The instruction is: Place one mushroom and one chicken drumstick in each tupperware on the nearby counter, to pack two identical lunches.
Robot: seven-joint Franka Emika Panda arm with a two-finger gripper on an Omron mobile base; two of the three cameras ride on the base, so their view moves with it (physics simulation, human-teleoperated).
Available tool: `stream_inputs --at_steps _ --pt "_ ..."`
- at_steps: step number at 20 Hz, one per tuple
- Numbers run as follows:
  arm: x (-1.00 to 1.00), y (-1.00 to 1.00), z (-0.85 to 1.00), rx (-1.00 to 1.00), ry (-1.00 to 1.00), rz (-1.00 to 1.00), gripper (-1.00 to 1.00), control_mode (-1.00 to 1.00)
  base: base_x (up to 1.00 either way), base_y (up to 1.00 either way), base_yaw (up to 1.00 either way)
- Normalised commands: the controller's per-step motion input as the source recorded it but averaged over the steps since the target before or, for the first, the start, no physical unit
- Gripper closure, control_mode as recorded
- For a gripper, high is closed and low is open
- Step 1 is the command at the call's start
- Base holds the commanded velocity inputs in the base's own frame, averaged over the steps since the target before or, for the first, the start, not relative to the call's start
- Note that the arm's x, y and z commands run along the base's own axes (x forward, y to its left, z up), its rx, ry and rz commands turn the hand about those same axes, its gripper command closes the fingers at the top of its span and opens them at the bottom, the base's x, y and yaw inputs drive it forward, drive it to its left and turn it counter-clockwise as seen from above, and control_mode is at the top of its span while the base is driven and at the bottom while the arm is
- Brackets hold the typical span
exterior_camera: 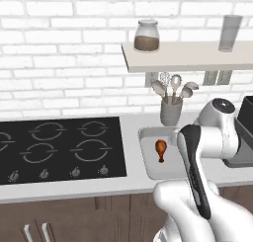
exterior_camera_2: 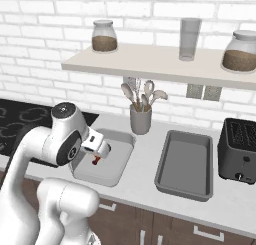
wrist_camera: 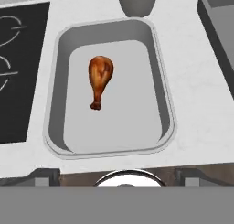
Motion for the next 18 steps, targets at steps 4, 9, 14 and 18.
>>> stream_inputs --at_steps 4,9,14,18 --pt "-0.99 0.32 0.01 -0.21 -0.1 0.01 -1.0 -1.0 0.0 0.0 0.0" --pt "0.0 0.0 0.0 0.0 0.0 0.0 -1.0 1.0 -1.0 0.23 0.05" --pt "0.0 0.0 0.0 0.0 0.0 0.0 -1.0 1.0 -1.0 -0.39 0.0" --pt "0.0 0.0 0.0 0.0 0.0 0.0 -1.0 1.0 -0.9 -0.88 -0.29"
